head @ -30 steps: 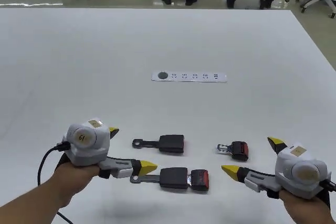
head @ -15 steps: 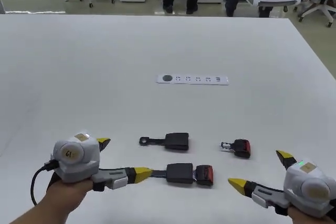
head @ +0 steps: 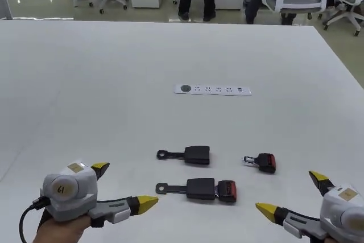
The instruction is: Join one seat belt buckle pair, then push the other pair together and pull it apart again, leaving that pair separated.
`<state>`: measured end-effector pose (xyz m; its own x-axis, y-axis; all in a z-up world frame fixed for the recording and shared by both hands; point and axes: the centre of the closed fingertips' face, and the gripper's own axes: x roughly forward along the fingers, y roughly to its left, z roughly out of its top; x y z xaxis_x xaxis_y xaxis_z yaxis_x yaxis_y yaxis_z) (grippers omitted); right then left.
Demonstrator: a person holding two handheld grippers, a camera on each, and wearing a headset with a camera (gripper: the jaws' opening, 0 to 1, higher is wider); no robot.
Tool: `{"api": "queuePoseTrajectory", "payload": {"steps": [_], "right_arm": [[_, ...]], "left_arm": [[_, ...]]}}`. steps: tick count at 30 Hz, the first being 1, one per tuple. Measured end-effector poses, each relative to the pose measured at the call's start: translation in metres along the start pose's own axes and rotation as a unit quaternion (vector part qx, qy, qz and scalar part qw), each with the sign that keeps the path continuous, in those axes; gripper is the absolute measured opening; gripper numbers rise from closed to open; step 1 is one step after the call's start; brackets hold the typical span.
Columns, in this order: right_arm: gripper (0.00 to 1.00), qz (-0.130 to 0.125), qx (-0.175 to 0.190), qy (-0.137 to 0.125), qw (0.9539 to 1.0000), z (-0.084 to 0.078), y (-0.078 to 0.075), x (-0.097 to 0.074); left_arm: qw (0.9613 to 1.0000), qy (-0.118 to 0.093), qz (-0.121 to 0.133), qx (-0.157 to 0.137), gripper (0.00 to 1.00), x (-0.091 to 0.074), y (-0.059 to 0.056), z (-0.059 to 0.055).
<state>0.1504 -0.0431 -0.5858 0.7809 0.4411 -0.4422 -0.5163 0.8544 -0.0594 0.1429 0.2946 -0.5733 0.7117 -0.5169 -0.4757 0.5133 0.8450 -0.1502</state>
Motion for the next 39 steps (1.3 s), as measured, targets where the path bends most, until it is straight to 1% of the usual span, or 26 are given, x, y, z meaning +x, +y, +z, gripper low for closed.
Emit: {"api": "queuePoseTrajectory", "payload": {"steps": [3,5,8,11,16,18,20,23,30,39], "right_arm": [[0.96,0.001,-0.002,0.001,1.0000,0.000,0.005,-0.002],[0.96,0.001,-0.002,0.002,1.0000,0.000,0.004,-0.002],[0.96,-0.002,-0.001,0.000,1.0000,0.002,0.004,-0.004],[0.96,0.002,0.000,0.001,1.0000,0.002,0.005,-0.005],[0.96,0.000,-0.003,0.001,1.0000,0.002,0.003,-0.007],[0.97,0.001,-0.002,0.000,1.0000,0.003,0.003,-0.008],[0.98,0.004,-0.001,0.000,1.0000,0.003,0.005,-0.009],[0.98,0.005,-0.004,-0.001,1.0000,0.003,0.005,-0.009],[0.99,0.003,0.003,-0.002,1.0000,0.001,0.002,-0.010],[0.99,-0.002,0.007,-0.003,1.0000,0.000,0.000,-0.010]], "left_arm": [[0.9999,-0.009,0.005,-0.006,1.00,-0.005,-0.002,0.004],[0.9999,-0.013,0.008,-0.006,1.00,-0.007,-0.001,0.004],[0.9998,-0.015,0.009,-0.008,1.00,-0.009,-0.001,0.003],[0.9998,-0.015,0.011,-0.007,1.00,-0.009,-0.004,0.005],[0.9997,-0.020,0.015,-0.009,1.00,-0.011,-0.003,0.006],[0.9996,-0.021,0.016,-0.007,1.00,-0.012,-0.002,0.006],[0.9996,-0.018,0.023,-0.001,1.00,-0.012,0.000,0.005],[0.9995,-0.022,0.019,-0.007,1.00,-0.011,-0.002,0.008],[0.9995,-0.025,0.019,0.001,1.00,-0.009,-0.005,0.012],[0.9994,-0.029,0.017,0.000,1.00,-0.008,-0.003,0.014]]}}
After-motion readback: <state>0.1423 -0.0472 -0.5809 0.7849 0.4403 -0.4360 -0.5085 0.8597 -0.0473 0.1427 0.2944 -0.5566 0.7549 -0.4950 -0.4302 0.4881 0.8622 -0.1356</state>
